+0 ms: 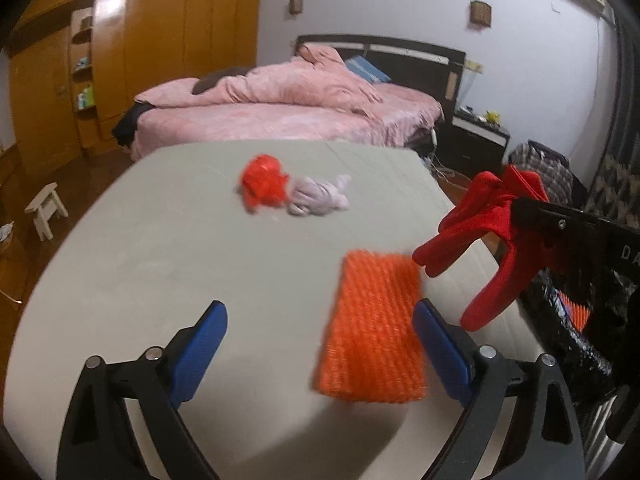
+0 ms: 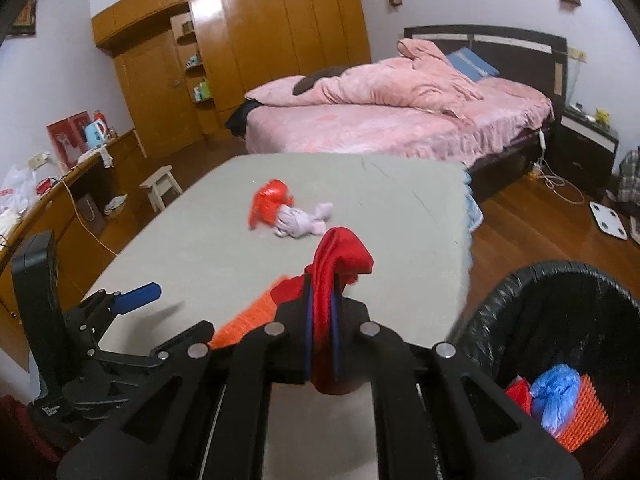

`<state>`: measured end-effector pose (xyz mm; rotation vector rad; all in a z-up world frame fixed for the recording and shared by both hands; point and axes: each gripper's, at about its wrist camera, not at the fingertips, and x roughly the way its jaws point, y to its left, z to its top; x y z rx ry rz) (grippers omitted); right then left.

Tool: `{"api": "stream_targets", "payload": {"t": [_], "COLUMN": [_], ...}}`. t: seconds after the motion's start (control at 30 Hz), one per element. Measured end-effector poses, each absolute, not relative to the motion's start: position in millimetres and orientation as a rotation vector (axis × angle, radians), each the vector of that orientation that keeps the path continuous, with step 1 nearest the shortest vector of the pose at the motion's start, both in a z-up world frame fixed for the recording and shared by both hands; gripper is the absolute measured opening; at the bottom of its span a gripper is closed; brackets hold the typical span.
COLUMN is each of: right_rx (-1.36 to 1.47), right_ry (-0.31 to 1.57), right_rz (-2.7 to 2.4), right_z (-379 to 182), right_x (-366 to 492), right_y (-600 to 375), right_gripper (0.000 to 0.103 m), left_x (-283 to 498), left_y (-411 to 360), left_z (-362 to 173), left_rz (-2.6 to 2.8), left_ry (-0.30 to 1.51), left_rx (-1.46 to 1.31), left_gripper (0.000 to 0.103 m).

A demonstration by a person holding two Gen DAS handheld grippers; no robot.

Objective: Collect trash
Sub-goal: 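Lift the red gloves with the right gripper while left gripper grasps the orange mesh pad, then carry the gloves and orange pad over the bin and open both grippers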

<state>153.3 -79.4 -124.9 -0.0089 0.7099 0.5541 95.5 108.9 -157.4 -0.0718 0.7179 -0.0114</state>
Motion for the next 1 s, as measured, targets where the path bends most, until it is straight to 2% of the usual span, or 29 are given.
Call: {"api": "stream_targets", "payload": {"t": [0.3, 0.43, 0.5, 0.57, 0.7, 0.73, 1.0], "right_rx": [-0.008, 0.009, 0.017, 0.020, 0.019, 0.016, 0.005], "right_ry": [0.747, 0.767, 0.775, 0.781, 0.786, 0.784, 0.755], "right_rz": [0.542, 0.536, 0.535, 0.533, 0.534, 0.536, 0.540], "right_z": [-143.6, -150.4, -152.9, -154.7, -154.5, -153.4, -138.3], "right_x": [159.5, 162.6, 162.9, 162.9, 161.3, 160.4, 153.3], "right_y": [-86.4, -90.9, -93.4, -93.5, -91.7, -91.3, -92.4], "right_gripper": [0.007, 0.007, 0.007, 0.007, 0.007, 0.007, 0.007], "left_x": [119.8, 128.3, 128.9, 127.6, 124.0, 122.3, 111.3], "left_y": [91.6, 87.7, 85.6, 84.2, 83.4, 83.2, 81.9], "left_z": [-183.5, -194.4, -195.2, -194.3, -190.7, -188.4, -161.1], "left_rz": [-0.054, -0.078, -0.102, -0.126, -0.144, -0.145, -0.156], "left_ry": [0.812, 0.874, 0.873, 0.870, 0.846, 0.837, 0.772], "left_rx": [-0.106, -0.117, -0.119, -0.130, -0.144, -0.144, -0.163], "left_gripper": [0.084, 0.070, 0.061, 0.041, 0.025, 0.008, 0.009]}}
